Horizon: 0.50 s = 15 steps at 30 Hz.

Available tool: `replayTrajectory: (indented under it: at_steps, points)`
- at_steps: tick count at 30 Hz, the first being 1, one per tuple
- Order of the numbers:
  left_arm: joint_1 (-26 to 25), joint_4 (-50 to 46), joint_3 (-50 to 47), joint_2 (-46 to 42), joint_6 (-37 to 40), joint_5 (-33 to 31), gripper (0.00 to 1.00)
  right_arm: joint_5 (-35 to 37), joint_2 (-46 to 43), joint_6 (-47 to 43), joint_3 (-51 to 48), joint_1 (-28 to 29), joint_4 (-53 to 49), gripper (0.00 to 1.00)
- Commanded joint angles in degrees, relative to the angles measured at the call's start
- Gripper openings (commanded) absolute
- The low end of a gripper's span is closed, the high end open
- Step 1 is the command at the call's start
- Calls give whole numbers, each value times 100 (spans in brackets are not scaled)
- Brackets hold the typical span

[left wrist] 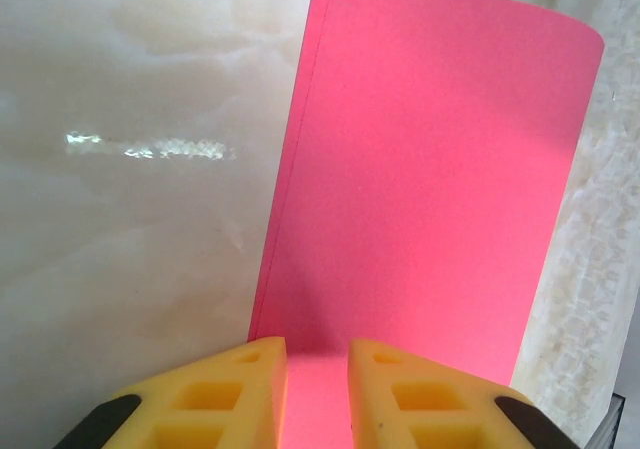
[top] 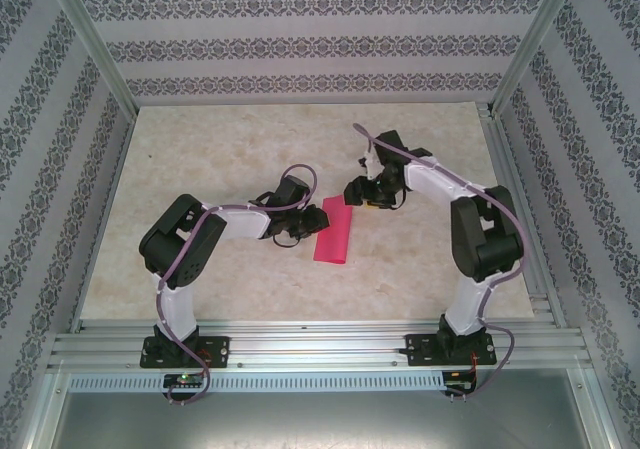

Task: Fold a paper plane with a square sheet of paper (pick it up from the middle)
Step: Hold the square sheet of paper at the center of the table, then fold the square sheet of paper in half at the center of the table.

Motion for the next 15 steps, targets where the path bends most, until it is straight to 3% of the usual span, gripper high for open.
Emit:
replayTrajectory:
  at_steps: [1, 2, 6, 12, 15]
  points:
    - [-34, -258, 53, 213, 193, -140, 26, -694, -231, 1022, -428, -49, 1161, 48]
    - [-34, -263, 52, 213, 200, -136, 26, -766, -244, 1199, -514, 3, 1361, 41]
    - [-35, -298, 73, 230, 235, -123, 26, -899, -38, 1504, -516, 266, 1688, 32]
    - [-34, -318, 91, 241, 240, -110, 26, -642, 200, 1841, -788, 346, 2027, 27]
    - [-34, -316, 78, 248, 242, -98, 26, -1145, 383, 1989, -925, 279, 2275, 26]
